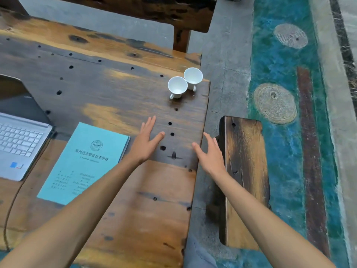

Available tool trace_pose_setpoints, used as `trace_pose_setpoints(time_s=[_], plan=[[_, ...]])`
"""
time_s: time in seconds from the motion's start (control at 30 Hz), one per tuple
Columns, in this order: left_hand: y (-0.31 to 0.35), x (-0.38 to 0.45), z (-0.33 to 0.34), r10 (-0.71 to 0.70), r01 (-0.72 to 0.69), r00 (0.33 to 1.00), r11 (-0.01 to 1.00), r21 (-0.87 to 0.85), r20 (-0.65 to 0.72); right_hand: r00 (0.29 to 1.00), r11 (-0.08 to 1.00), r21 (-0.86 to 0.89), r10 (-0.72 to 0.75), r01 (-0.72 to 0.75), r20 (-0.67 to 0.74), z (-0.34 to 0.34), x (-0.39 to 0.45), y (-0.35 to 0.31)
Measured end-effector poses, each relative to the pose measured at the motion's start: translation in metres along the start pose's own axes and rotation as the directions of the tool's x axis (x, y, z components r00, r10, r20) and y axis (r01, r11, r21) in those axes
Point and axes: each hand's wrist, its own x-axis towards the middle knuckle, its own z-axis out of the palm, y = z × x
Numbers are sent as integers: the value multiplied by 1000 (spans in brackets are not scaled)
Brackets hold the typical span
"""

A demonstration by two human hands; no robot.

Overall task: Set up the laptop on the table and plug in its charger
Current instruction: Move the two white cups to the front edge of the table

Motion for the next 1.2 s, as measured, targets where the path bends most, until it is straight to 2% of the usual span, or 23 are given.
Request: trace_pose_setpoints(time_s=[0.23, 0.53, 0.67, 0.93, 1.2], plan=[[27, 79, -6, -121, 118, 992, 989, -84, -33, 997, 984, 174, 35, -46, 63, -23, 105, -29], [31, 154, -6, -200, 204, 978, 975, -93, 55, 992, 952, 281, 116, -125, 48, -13, 199, -57], [25, 182, 2, -227, 241, 970, 951, -193, 91, 992, 937, 325, 121, -126, 35, 1, 230, -57], [15, 212, 9, -320, 353, 936, 839, -414, 149, 961, 785, 558, 255, -268, 103, 7, 271, -60], [14, 235, 18, -364, 420, 907, 785, -455, 210, 944, 698, 639, 285, -323, 166, 5, 284, -55]])
